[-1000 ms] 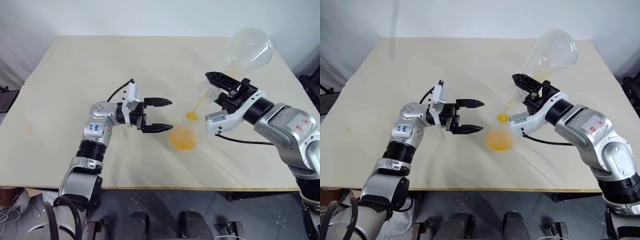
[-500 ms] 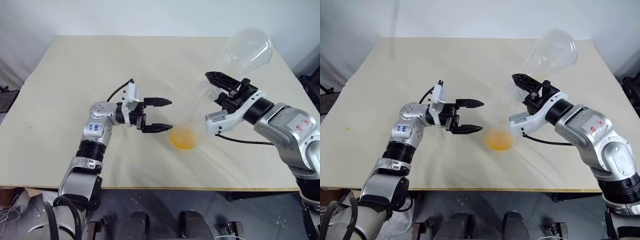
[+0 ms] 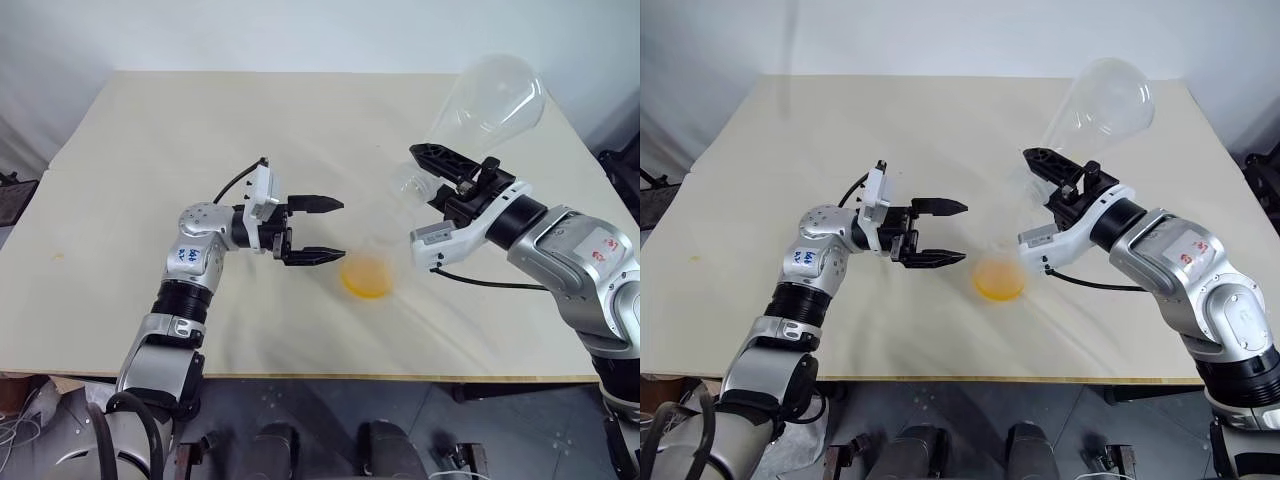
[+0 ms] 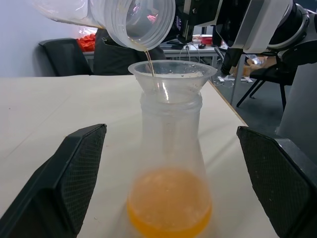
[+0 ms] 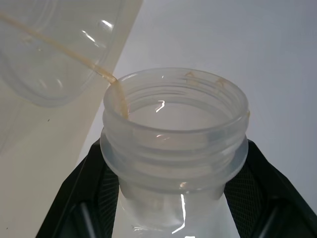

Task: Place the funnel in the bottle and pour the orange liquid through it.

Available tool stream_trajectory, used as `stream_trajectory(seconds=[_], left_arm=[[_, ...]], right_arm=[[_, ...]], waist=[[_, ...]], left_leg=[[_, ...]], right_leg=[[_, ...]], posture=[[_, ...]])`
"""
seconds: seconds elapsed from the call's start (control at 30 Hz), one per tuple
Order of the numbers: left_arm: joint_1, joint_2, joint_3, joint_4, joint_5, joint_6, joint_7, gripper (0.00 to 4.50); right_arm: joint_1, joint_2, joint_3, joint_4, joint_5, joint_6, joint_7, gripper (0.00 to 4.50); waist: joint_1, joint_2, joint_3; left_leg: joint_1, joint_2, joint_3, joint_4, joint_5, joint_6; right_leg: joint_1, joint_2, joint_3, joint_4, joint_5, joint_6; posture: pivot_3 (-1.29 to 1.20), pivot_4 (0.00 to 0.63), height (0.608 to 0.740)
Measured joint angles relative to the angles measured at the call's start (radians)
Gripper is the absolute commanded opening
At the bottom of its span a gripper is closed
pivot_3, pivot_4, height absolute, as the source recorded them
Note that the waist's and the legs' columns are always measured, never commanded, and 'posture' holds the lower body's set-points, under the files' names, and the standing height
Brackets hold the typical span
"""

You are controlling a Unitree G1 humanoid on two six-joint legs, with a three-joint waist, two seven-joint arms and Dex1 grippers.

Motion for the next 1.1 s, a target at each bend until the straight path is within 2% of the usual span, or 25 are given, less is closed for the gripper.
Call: stream_trajectory(seconds=[0.23,0.4,0.6,0.97,1.1], left_arm=[[0.0,0.0,0.0,0.0,0.0,-0.001,0.001,4.5],[0.0,0.0,0.001,0.0,0.0,-0.001,0.008,4.5],[0.0,0.003,0.01,0.0,0.0,-0.001,0.012,4.5],[0.0,0.008,0.019,0.0,0.001,-0.001,0.012,4.5],[0.0,0.012,0.019,0.0,0.001,-0.002,0.011,4.5]], right_arm=[[-0.007,-0.003,0.0,0.004,0.001,-0.01,-0.001,2.46],[0.01,0.091,-0.057,0.002,0.11,0.136,0.033,2.46],[0.044,0.138,-0.079,-0.019,0.237,0.256,0.096,2.46],[0.055,0.137,-0.079,-0.049,0.295,0.306,0.101,2.46],[0.052,0.188,-0.089,-0.072,0.355,0.405,0.102,2.46]], waist=[[0.0,0.0,0.0],[0.0,0.0,0.0],[0.0,0.0,0.0],[0.0,0.0,0.0],[0.0,0.0,0.0]], left_leg=[[0.0,0.0,0.0,0.0,0.0,0.0],[0.0,0.0,0.0,0.0,0.0,0.0],[0.0,0.0,0.0,0.0,0.0,0.0],[0.0,0.0,0.0,0.0,0.0,0.0],[0.0,0.0,-0.001,0.0,0.0,0.0]], right_leg=[[0.0,0.0,0.0,0.0,0.0,0.0],[0.0,0.0,0.0,0.001,0.0,0.0],[0.0,0.0,0.0,0.001,0.0,0.0],[0.0,0.0,0.0,0.001,0.0,0.0],[0.0,0.0,0.0,0.001,0.0,0.0]], posture=[[0.0,0.15,0.74],[0.0,0.15,0.74],[0.0,0.15,0.74],[0.0,0.15,0.74],[0.0,0.15,0.74]])
